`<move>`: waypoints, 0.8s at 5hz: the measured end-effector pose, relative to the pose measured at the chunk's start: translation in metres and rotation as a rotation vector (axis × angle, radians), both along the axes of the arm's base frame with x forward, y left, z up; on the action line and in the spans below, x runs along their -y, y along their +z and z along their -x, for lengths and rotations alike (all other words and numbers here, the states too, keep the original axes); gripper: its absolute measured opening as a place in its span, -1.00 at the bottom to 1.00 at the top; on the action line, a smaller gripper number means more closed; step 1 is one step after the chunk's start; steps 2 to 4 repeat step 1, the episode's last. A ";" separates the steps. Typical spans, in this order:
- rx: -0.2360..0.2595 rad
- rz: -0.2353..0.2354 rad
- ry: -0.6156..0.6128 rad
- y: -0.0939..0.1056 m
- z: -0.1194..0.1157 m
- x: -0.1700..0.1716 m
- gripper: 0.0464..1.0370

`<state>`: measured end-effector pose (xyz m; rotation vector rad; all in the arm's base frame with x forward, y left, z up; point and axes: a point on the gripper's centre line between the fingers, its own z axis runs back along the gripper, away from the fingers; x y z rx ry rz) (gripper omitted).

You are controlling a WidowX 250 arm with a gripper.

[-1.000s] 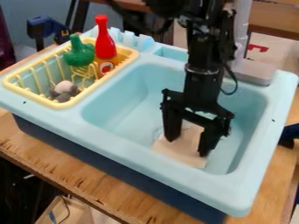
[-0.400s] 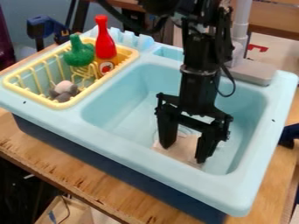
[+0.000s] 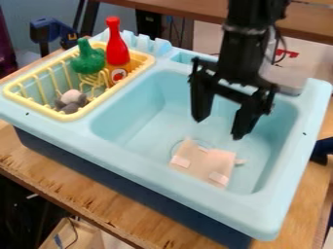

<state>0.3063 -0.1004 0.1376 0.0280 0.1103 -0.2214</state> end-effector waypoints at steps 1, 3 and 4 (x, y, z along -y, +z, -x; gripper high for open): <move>-0.050 -0.082 -0.036 0.018 0.019 -0.004 0.92; -0.050 -0.082 -0.036 0.018 0.019 -0.004 0.92; -0.050 -0.082 -0.036 0.018 0.019 -0.004 0.92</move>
